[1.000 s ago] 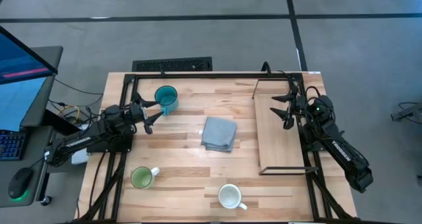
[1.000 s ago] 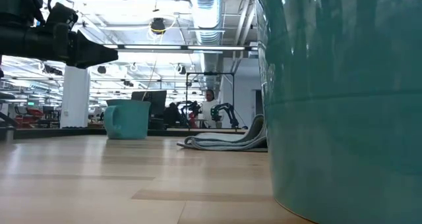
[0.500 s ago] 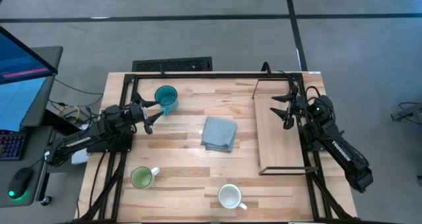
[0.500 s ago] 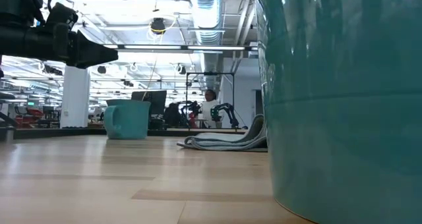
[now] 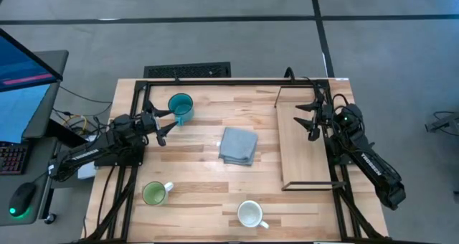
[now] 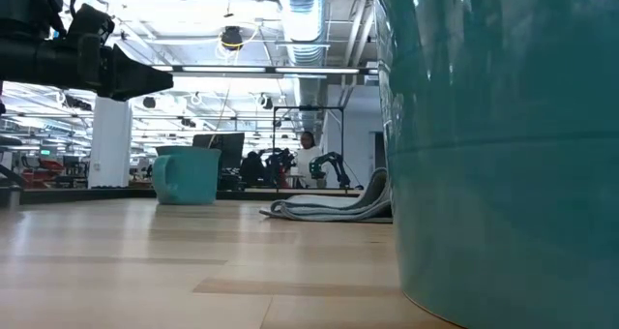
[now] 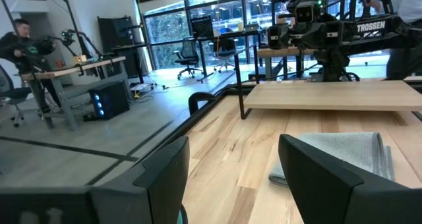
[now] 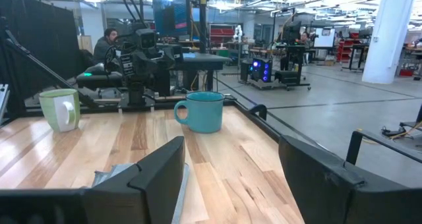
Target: Stack small to large cups/mugs on shelf
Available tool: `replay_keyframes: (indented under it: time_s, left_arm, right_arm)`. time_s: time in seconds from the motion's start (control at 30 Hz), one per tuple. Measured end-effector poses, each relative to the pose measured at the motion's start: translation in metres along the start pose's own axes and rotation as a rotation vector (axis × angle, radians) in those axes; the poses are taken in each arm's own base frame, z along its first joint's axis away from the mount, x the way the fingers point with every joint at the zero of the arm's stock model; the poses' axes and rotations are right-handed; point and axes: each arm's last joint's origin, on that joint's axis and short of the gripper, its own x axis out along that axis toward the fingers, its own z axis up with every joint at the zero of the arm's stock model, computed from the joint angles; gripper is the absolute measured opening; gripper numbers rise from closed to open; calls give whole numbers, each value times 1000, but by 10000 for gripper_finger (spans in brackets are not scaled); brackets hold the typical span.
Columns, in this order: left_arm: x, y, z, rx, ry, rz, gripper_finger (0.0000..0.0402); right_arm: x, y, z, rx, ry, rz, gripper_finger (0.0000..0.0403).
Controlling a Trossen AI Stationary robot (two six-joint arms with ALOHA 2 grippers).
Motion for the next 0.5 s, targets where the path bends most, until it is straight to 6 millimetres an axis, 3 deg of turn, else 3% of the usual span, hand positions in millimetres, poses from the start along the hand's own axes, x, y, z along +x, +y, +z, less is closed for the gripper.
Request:
replay_keyframes:
  time_s: [0.37,0.5]
  left_arm:
    - [0,0,0,-4,0,-1,226]
    - [0,0,0,-3,0,-1,226]
  right_arm:
    - [0,0,0,6,0,0,270]
    - [0,0,0,86,0,0,270]
